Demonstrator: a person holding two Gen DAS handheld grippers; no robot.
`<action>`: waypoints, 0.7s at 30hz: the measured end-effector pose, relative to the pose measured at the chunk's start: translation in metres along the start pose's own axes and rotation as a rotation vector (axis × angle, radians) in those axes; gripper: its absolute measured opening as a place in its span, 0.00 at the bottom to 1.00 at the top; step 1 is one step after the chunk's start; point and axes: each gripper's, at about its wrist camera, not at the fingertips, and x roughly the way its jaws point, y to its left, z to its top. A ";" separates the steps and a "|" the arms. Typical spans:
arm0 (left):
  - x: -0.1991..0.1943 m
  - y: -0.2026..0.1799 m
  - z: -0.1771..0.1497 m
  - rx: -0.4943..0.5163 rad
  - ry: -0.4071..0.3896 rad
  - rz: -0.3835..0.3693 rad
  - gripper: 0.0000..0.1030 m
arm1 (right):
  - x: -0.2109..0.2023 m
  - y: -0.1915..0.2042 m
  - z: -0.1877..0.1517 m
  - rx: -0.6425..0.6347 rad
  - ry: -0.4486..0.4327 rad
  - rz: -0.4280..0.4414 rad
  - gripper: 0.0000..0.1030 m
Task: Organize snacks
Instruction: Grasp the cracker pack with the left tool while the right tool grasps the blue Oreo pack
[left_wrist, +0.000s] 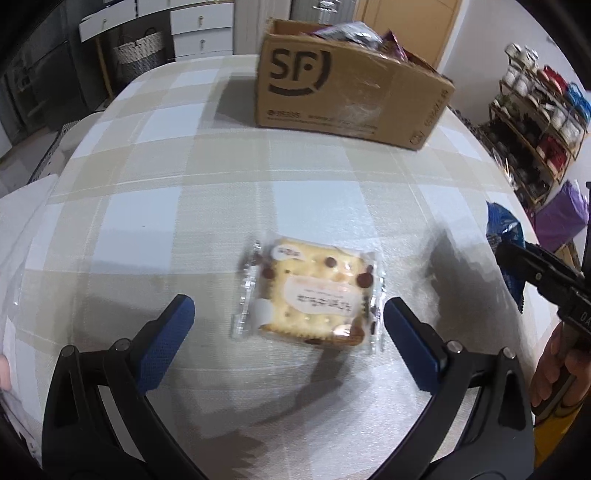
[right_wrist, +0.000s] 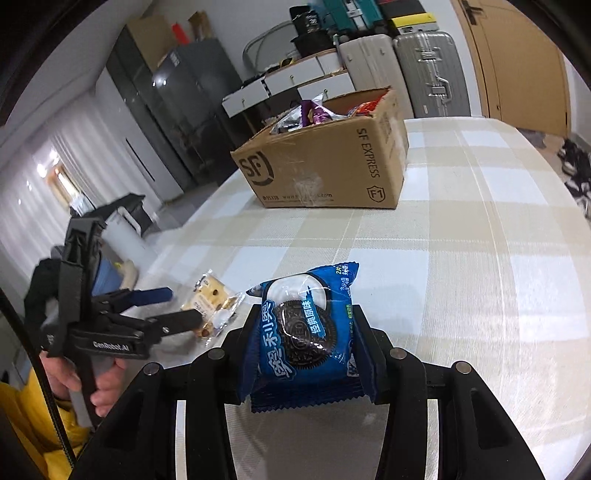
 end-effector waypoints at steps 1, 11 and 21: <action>0.003 -0.003 0.000 0.014 0.009 0.000 0.99 | -0.001 -0.001 -0.001 0.009 -0.003 0.005 0.44; 0.015 -0.010 0.001 0.043 0.030 0.033 0.87 | -0.009 -0.002 -0.010 0.014 -0.019 0.022 0.44; -0.001 -0.017 -0.002 0.070 0.003 -0.019 0.55 | -0.013 0.000 -0.017 0.026 -0.018 0.015 0.44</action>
